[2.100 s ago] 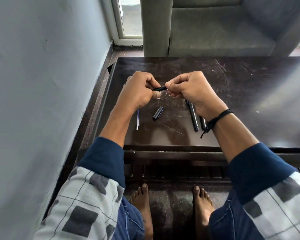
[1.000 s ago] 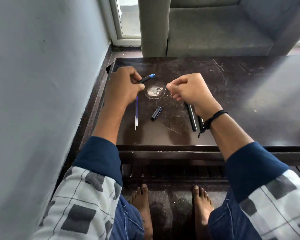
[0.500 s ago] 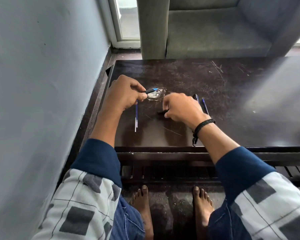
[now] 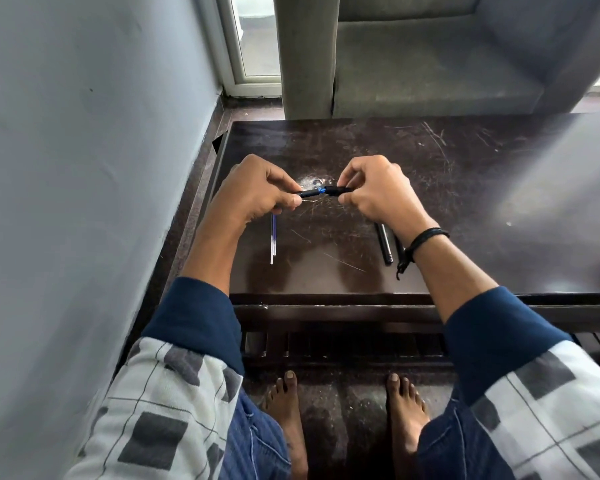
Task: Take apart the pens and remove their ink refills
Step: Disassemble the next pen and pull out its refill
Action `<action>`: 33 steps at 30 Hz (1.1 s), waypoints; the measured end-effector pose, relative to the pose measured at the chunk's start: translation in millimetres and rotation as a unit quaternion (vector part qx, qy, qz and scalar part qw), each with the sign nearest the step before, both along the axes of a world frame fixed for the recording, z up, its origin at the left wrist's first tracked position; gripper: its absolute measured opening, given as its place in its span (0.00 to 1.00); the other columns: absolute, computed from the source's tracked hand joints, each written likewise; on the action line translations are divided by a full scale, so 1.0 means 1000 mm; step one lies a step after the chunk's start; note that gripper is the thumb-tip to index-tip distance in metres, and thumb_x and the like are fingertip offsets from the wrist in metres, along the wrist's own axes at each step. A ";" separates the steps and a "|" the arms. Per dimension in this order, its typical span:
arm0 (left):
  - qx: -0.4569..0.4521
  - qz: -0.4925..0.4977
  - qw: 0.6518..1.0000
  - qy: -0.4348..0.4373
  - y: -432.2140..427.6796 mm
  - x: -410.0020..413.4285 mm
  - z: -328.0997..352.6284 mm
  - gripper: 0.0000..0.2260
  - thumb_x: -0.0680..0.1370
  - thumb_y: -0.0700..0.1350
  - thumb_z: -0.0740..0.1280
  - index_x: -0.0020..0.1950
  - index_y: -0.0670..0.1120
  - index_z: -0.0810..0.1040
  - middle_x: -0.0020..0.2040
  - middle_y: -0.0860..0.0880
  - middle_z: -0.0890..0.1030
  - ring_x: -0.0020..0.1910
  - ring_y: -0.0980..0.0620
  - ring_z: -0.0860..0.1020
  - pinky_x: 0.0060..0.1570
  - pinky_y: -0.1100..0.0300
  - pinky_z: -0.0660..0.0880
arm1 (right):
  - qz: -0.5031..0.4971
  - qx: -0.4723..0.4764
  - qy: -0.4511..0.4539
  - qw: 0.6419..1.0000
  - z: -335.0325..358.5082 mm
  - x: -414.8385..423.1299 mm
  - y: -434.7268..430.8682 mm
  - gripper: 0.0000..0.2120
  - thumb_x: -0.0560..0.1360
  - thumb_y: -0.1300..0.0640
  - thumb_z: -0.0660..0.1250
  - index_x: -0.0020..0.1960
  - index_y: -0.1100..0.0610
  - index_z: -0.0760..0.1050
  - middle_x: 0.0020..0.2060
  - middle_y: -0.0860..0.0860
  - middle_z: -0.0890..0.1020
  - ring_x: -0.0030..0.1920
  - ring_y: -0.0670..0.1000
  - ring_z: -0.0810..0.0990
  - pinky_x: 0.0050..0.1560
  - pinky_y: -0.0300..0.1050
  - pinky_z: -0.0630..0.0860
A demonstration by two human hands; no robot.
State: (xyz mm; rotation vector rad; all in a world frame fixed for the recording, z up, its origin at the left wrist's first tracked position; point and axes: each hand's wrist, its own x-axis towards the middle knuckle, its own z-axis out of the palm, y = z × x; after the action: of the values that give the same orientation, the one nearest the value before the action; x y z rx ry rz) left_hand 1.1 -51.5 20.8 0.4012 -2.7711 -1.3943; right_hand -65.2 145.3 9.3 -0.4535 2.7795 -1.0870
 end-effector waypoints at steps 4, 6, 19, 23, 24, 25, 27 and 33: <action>0.005 -0.010 1.000 -0.008 0.004 0.001 0.003 0.08 0.71 0.39 0.78 0.48 0.48 0.88 0.39 0.47 0.87 0.44 0.50 0.87 0.52 0.55 0.83 | 0.014 -0.001 0.001 1.000 0.000 0.000 -0.002 0.08 0.70 0.61 0.76 0.45 0.50 0.82 0.39 0.44 0.83 0.44 0.49 0.82 0.46 0.44 0.77; 0.005 -0.017 1.000 -0.013 0.006 0.003 0.003 0.07 0.72 0.39 0.78 0.49 0.47 0.88 0.39 0.46 0.87 0.44 0.48 0.87 0.51 0.57 0.83 | 0.025 0.000 -0.001 1.000 0.000 0.001 -0.002 0.09 0.70 0.62 0.76 0.45 0.49 0.82 0.40 0.44 0.84 0.45 0.49 0.82 0.47 0.44 0.79; 0.060 0.015 0.998 0.000 0.017 0.003 0.007 0.02 0.75 0.37 0.75 0.47 0.40 0.86 0.37 0.42 0.85 0.24 0.60 0.77 0.28 0.69 0.72 | 0.036 -0.119 -0.051 0.991 0.001 -0.001 -0.007 0.07 0.73 0.63 0.76 0.47 0.52 0.86 0.40 0.50 0.86 0.32 0.43 0.76 0.33 0.37 0.70; 0.069 0.043 0.996 0.029 0.021 0.000 0.005 0.03 0.74 0.37 0.76 0.47 0.38 0.86 0.37 0.41 0.85 0.25 0.59 0.80 0.27 0.70 0.72 | 0.006 -0.175 -0.066 0.982 0.000 0.000 -0.007 0.11 0.72 0.66 0.74 0.43 0.50 0.85 0.35 0.50 0.85 0.33 0.45 0.80 0.35 0.41 0.74; 0.071 0.047 0.996 0.033 0.023 0.000 0.004 0.04 0.74 0.37 0.76 0.47 0.38 0.86 0.37 0.41 0.85 0.24 0.59 0.79 0.27 0.69 0.72 | -0.001 -0.183 -0.069 0.981 0.000 0.001 -0.007 0.11 0.72 0.67 0.74 0.42 0.50 0.84 0.35 0.51 0.85 0.34 0.46 0.80 0.36 0.42 0.75; 0.074 0.049 0.995 0.037 0.024 -0.001 0.004 0.04 0.74 0.37 0.75 0.47 0.38 0.86 0.37 0.41 0.85 0.24 0.59 0.79 0.26 0.69 0.71 | -0.004 -0.189 -0.071 0.979 0.000 0.001 -0.008 0.11 0.72 0.67 0.73 0.42 0.51 0.84 0.35 0.52 0.85 0.35 0.47 0.81 0.36 0.44 0.76; 0.077 0.048 0.995 0.043 0.026 0.000 0.004 0.04 0.75 0.37 0.75 0.48 0.37 0.86 0.36 0.42 0.84 0.23 0.60 0.78 0.25 0.70 0.70 | -0.006 -0.196 -0.068 0.978 0.002 0.000 -0.007 0.12 0.72 0.68 0.73 0.41 0.51 0.84 0.36 0.54 0.86 0.36 0.48 0.83 0.41 0.50 0.81; 0.084 0.032 0.995 0.052 0.032 0.000 0.007 0.04 0.76 0.37 0.74 0.48 0.36 0.86 0.34 0.42 0.83 0.21 0.60 0.75 0.24 0.70 0.68 | -0.005 -0.199 -0.066 0.978 0.009 0.000 0.001 0.07 0.73 0.68 0.73 0.44 0.58 0.85 0.35 0.54 0.85 0.34 0.45 0.83 0.47 0.49 0.83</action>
State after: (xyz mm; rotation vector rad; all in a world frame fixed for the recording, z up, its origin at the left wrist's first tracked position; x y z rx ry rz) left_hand 1.2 -19.5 28.1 0.4050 -2.5442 -1.5906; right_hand -65.5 146.2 18.3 -0.3892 2.4515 -1.6188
